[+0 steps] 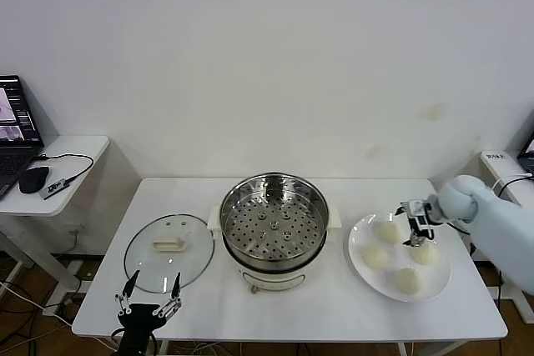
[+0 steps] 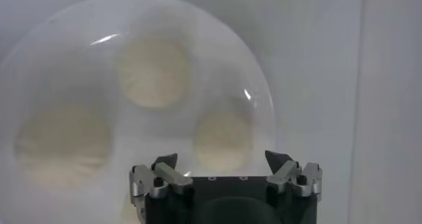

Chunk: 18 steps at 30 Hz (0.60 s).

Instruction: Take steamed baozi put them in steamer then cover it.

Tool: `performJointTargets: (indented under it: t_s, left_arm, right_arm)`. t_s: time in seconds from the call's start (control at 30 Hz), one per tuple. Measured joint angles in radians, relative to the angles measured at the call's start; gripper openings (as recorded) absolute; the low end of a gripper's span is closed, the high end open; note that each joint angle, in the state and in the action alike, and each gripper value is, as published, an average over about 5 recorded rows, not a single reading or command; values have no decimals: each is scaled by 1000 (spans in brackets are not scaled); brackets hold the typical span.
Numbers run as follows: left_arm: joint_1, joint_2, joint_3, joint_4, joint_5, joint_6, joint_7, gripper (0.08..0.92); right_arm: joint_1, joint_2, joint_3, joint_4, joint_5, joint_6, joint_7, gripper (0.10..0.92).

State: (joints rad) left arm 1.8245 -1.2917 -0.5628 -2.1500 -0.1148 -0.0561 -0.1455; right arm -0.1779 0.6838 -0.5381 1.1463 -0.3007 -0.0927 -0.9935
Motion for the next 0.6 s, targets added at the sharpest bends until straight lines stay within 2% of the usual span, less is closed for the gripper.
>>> performJointTargets:
  t_s: [0.43,0.6]
  left_arm:
    - [11,-1,-16,-7,0,-3,1,823]
    - [11,-3,-15,-8,0,-4,1,823]
  right_arm:
    - [40,121,-38,-155,-61,13,1,807]
    - [42,136,-40,-178,-77,12,-5,722]
